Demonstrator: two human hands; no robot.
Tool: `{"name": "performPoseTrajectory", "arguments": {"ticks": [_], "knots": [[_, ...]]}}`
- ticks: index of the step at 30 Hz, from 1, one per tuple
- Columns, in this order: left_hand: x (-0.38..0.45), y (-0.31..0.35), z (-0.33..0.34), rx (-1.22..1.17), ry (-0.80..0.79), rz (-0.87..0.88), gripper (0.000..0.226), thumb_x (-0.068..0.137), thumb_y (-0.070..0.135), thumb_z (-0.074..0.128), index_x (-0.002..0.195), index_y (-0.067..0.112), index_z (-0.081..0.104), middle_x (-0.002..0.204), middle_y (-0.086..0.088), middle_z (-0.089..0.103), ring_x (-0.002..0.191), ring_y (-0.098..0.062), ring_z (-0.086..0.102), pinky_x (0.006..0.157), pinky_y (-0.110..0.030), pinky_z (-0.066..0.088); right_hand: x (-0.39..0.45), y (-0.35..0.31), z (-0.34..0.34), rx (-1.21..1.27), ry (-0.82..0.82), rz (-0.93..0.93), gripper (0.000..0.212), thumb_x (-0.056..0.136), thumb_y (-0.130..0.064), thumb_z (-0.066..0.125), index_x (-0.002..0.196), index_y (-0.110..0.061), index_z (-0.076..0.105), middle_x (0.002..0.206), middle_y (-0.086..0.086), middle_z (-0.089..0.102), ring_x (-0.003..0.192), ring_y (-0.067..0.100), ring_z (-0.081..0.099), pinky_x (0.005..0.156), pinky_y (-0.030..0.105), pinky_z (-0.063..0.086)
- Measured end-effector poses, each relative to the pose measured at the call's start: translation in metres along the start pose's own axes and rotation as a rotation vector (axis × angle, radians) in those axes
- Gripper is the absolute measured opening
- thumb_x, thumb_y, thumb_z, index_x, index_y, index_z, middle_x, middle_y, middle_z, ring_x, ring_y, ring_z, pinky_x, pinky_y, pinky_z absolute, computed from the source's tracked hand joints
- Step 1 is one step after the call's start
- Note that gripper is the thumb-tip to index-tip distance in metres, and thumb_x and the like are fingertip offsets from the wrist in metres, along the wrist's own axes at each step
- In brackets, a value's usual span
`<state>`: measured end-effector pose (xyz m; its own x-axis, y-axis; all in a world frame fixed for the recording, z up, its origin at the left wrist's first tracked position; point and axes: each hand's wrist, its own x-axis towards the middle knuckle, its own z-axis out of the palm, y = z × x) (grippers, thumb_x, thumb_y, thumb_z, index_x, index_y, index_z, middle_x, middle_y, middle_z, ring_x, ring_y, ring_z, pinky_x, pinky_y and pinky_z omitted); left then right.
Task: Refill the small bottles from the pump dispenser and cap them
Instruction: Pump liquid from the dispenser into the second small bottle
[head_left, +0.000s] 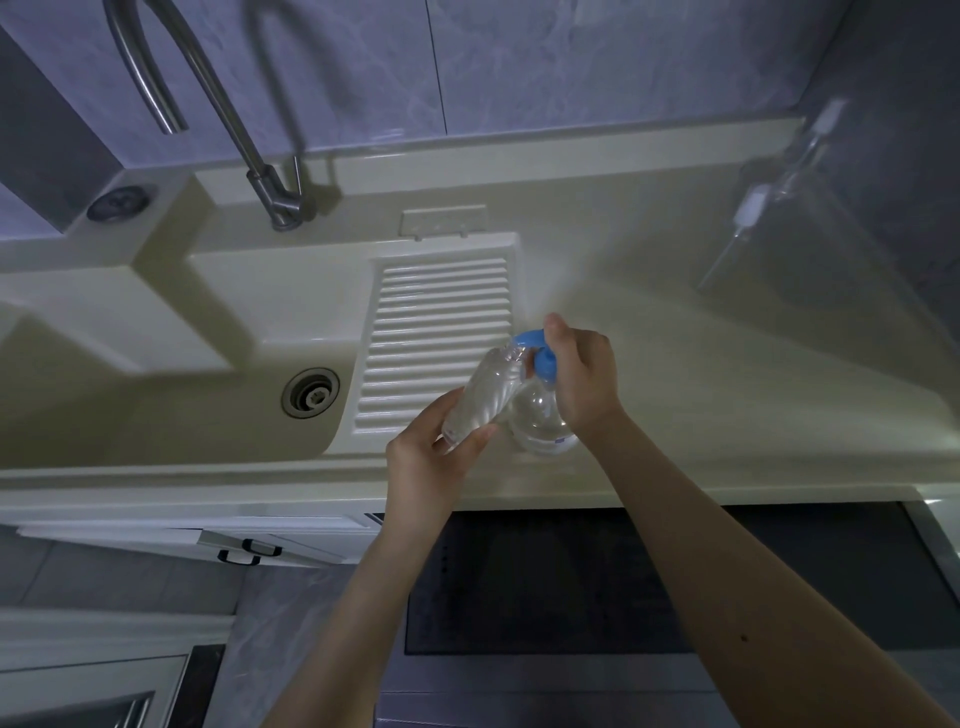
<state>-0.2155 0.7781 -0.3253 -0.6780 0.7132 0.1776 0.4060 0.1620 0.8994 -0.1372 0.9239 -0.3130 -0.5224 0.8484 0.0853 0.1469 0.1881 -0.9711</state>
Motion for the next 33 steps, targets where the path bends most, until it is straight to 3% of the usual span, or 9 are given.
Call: {"name": "performPoseTrajectory", "arguments": {"ticks": [6,9,14,17,19,22,25,30,33], "knots": [[0.0,-0.003,0.001,0.011,0.001,-0.026,0.024,0.079,0.008,0.073,0.101,0.003,0.067,0.094,0.0,0.071,0.074,0.005,0.058,0.071,-0.005,0.042,0.003,-0.002,0.001,0.006,0.007,-0.026,0.055,0.083,-0.049,0.028,0.036,-0.033,0.052,0.037,-0.008,0.039,0.048,0.018,0.04,0.064,0.045,0.045],[0.0,-0.004,0.002,-0.007,0.0,-0.049,0.023,0.079,0.01,0.073,0.101,0.004,0.067,0.093,0.002,0.071,0.081,0.001,0.062,0.074,-0.008,0.044,0.003,0.001,0.001,-0.027,0.013,-0.011,0.055,0.08,-0.055,0.025,0.038,-0.033,0.054,0.037,-0.009,0.04,0.049,0.018,0.041,0.066,0.044,0.047],[-0.001,0.0,0.005,-0.092,0.012,-0.101,0.025,0.08,0.007,0.072,0.105,0.008,0.068,0.091,0.012,0.069,0.087,0.002,0.063,0.077,-0.009,0.046,0.001,0.002,0.001,-0.043,0.008,0.009,0.077,0.078,-0.068,0.023,0.065,-0.012,0.073,0.039,-0.01,0.042,0.051,0.014,0.044,0.07,0.039,0.046],[-0.002,0.003,0.009,-0.183,0.013,-0.169,0.025,0.08,0.005,0.072,0.099,0.02,0.069,0.09,0.014,0.071,0.089,-0.001,0.065,0.081,-0.013,0.048,0.0,0.0,0.0,-0.061,0.016,-0.009,0.06,0.087,-0.06,0.025,0.048,-0.037,0.064,0.038,-0.013,0.044,0.047,0.006,0.042,0.063,0.03,0.037],[-0.004,0.002,0.009,-0.225,0.022,-0.208,0.026,0.08,0.003,0.071,0.089,0.027,0.068,0.086,0.013,0.07,0.087,-0.004,0.064,0.081,-0.016,0.049,0.0,0.0,0.0,-0.05,0.024,-0.033,0.063,0.09,-0.059,0.022,0.041,-0.043,0.058,0.044,-0.013,0.054,0.05,0.005,0.051,0.065,0.032,0.041],[-0.008,-0.002,0.005,-0.297,0.077,-0.287,0.018,0.081,0.008,0.071,0.09,0.023,0.069,0.09,-0.003,0.07,0.087,-0.011,0.064,0.083,-0.026,0.052,0.001,0.002,0.002,0.012,0.004,-0.048,0.058,0.086,-0.066,0.016,0.058,-0.055,0.065,0.055,-0.005,0.065,0.071,0.027,0.065,0.083,0.045,0.05],[-0.012,-0.002,-0.007,-0.374,0.133,-0.352,0.019,0.083,0.011,0.071,0.102,0.014,0.069,0.096,-0.006,0.072,0.087,-0.009,0.067,0.077,-0.019,0.053,0.0,0.005,0.002,0.068,-0.014,-0.07,0.058,0.086,-0.065,0.015,0.067,-0.054,0.069,0.048,-0.011,0.06,0.075,0.031,0.067,0.087,0.048,0.049],[-0.021,0.013,-0.031,-0.422,0.166,-0.324,0.019,0.083,0.012,0.07,0.102,0.012,0.069,0.093,-0.002,0.073,0.087,-0.009,0.068,0.073,-0.016,0.051,0.001,0.001,-0.001,0.071,-0.083,0.018,0.063,0.094,-0.058,0.013,0.068,-0.052,0.07,0.061,-0.013,0.067,0.077,0.019,0.064,0.087,0.039,0.047],[-0.024,0.023,-0.043,-0.452,0.176,-0.306,0.015,0.083,0.013,0.07,0.097,0.014,0.069,0.094,-0.005,0.072,0.087,-0.01,0.067,0.074,-0.016,0.052,0.005,-0.009,-0.005,0.124,-0.131,0.077,0.059,0.101,-0.053,0.015,0.085,-0.039,0.07,0.102,0.004,0.072,0.099,0.022,0.061,0.101,0.033,0.039]]}}
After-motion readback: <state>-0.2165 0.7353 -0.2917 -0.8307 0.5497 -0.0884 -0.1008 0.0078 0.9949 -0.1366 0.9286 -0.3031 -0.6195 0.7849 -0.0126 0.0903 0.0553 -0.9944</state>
